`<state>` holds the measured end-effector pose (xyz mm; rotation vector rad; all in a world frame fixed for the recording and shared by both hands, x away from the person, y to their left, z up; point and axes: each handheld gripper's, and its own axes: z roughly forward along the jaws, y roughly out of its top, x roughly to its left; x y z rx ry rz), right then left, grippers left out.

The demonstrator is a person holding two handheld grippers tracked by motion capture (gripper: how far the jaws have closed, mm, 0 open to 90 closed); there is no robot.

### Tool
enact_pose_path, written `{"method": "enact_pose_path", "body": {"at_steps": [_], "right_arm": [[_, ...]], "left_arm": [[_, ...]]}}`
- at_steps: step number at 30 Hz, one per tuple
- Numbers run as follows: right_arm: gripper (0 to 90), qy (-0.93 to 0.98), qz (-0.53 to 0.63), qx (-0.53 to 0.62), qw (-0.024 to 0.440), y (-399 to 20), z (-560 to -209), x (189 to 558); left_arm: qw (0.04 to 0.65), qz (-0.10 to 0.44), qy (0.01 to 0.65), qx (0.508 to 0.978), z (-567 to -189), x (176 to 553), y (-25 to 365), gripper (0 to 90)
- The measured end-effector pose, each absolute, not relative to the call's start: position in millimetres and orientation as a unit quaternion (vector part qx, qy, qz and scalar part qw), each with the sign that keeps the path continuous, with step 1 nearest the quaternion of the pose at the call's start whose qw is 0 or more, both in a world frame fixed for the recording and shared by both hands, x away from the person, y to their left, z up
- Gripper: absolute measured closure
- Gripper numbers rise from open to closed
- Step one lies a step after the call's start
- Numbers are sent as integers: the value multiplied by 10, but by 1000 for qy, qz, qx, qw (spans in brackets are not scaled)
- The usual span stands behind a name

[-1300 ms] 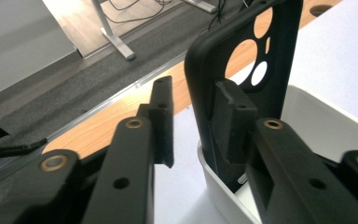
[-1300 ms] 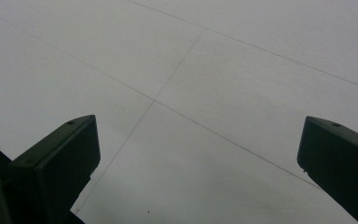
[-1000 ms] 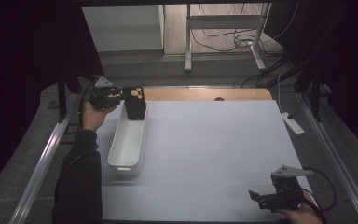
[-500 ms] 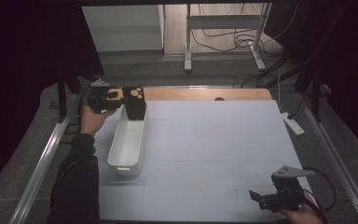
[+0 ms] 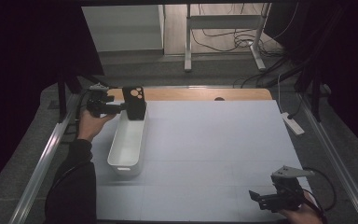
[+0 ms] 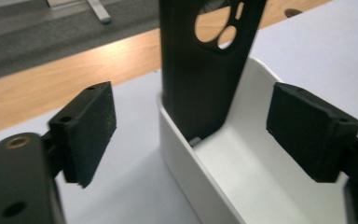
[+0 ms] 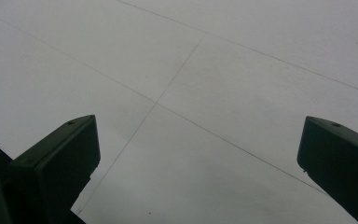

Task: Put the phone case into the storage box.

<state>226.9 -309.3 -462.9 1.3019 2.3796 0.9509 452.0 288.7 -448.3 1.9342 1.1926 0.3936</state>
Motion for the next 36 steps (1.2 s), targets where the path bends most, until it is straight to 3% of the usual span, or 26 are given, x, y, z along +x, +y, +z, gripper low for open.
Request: {"method": "enact_pose_path", "body": {"at_steps": [3, 13, 36], "right_arm": [[0, 820, 328, 449, 133, -3093, -4628, 2268], [0, 821, 328, 449, 133, -3092, -4628, 2267], [0, 820, 332, 447, 129, -3096, -4625, 2266]], "left_arm": [[405, 145, 472, 769, -4486, 4488, 2874, 85], [403, 139, 461, 778, -4471, 4348, 2832, 32], [437, 125, 438, 775, -4423, 3948, 2769, 0]]}}
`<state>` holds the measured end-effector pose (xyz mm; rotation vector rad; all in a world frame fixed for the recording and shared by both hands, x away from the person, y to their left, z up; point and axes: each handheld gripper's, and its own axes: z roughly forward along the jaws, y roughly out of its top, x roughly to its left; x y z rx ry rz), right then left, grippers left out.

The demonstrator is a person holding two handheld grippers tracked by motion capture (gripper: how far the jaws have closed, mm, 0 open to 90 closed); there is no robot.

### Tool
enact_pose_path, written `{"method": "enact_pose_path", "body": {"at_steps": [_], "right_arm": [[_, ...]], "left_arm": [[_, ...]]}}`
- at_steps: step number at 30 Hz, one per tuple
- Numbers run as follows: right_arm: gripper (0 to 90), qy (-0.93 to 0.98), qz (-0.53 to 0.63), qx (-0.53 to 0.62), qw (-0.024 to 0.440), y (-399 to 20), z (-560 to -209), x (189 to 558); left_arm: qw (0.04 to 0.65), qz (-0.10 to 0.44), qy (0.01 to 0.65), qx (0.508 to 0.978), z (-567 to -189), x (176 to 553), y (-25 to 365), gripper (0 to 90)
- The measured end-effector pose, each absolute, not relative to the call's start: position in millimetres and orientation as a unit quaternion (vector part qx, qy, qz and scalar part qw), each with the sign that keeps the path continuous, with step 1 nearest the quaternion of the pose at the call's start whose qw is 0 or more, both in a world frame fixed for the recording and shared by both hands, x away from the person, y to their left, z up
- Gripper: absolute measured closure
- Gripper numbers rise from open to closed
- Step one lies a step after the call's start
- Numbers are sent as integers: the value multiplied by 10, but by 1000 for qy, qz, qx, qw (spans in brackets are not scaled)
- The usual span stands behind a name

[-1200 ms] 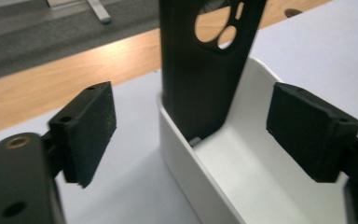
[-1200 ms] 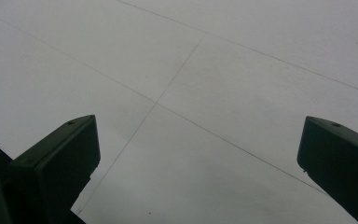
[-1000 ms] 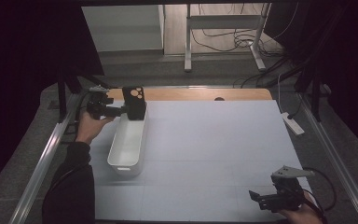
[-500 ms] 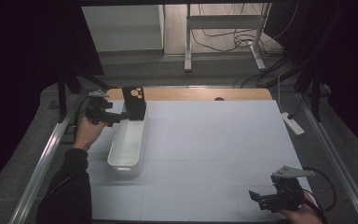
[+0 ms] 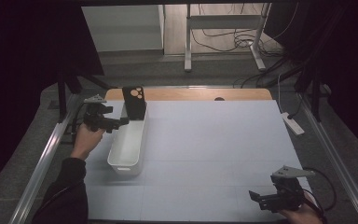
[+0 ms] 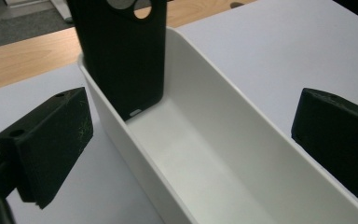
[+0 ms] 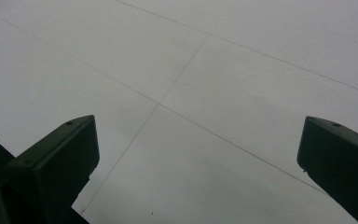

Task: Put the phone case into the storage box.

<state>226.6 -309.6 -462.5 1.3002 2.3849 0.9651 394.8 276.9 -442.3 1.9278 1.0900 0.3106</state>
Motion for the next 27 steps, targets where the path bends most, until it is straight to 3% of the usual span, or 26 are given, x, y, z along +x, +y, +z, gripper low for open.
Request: {"method": "enact_pose_path", "body": {"at_steps": [27], "right_arm": [[0, 822, 334, 443, 129, -3094, -4622, 2256]], "left_arm": [[454, 123, 430, 770, -4506, 3489, 2639, 0]]}}
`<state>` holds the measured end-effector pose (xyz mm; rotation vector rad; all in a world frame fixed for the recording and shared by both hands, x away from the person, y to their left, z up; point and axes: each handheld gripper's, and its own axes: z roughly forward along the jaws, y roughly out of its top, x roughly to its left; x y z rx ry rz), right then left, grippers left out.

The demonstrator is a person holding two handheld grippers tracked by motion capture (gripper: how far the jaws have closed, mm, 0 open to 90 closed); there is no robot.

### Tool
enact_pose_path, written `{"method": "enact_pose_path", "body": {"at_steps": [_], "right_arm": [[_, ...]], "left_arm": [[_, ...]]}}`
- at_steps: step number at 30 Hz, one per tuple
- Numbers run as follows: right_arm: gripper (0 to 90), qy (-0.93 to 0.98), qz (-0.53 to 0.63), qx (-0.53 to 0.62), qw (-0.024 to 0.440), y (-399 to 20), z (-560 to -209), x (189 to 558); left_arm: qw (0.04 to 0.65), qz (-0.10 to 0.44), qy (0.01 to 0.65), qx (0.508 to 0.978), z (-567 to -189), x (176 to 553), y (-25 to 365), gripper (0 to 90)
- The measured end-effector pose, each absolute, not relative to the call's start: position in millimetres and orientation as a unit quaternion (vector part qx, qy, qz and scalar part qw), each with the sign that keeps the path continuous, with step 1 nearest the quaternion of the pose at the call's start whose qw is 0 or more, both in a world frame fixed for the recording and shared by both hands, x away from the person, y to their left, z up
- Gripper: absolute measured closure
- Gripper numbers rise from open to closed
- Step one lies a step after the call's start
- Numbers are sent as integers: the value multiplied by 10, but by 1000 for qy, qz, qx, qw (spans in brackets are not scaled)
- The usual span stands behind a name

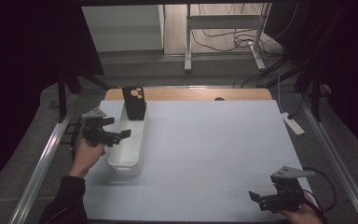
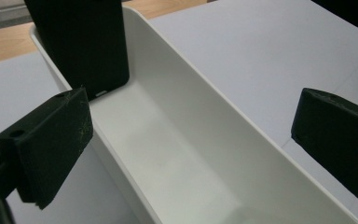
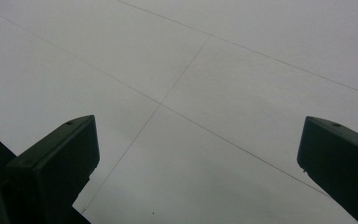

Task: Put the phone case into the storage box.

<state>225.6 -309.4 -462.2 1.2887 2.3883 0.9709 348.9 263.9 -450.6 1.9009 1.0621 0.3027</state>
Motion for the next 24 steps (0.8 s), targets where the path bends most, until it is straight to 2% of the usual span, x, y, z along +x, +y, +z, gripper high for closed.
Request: {"method": "enact_pose_path", "body": {"at_steps": [24], "right_arm": [[0, 823, 337, 437, 132, -3088, -4618, 2246]], "left_arm": [[450, 118, 426, 776, -4613, 3098, 2515, 0]]}}
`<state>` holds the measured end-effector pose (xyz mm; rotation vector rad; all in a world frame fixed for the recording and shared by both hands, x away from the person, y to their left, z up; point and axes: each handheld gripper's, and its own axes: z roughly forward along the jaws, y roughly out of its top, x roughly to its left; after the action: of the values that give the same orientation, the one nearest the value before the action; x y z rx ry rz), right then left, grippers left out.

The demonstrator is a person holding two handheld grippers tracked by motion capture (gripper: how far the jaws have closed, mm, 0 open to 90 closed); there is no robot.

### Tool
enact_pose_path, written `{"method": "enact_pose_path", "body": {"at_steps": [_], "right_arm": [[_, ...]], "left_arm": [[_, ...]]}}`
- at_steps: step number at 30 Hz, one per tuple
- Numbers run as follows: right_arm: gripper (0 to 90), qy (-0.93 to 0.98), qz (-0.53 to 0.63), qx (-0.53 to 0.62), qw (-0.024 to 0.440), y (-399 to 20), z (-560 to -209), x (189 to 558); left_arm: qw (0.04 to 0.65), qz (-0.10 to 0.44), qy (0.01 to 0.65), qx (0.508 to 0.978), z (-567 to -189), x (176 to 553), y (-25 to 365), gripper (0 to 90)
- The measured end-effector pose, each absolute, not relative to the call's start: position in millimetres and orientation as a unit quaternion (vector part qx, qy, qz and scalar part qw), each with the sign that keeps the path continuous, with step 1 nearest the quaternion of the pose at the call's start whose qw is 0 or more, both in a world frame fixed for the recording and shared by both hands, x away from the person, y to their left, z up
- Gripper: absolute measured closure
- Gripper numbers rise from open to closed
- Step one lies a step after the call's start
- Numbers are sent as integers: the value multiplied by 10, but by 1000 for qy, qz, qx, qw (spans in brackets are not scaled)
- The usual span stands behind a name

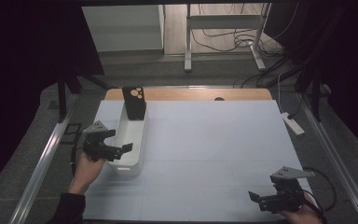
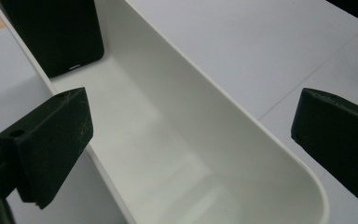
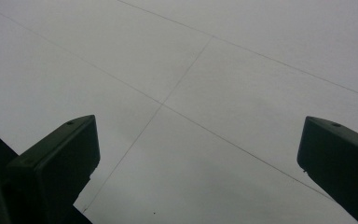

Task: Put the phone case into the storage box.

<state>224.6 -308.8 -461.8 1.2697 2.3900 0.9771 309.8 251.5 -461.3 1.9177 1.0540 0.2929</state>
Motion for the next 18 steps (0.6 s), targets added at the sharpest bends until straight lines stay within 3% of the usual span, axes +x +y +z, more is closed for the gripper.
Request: {"method": "enact_pose_path", "body": {"at_steps": [18], "right_arm": [[0, 824, 337, 435, 134, -3081, -4614, 2236]], "left_arm": [[450, 130, 424, 775, -4621, 2766, 2450, 0]]}}
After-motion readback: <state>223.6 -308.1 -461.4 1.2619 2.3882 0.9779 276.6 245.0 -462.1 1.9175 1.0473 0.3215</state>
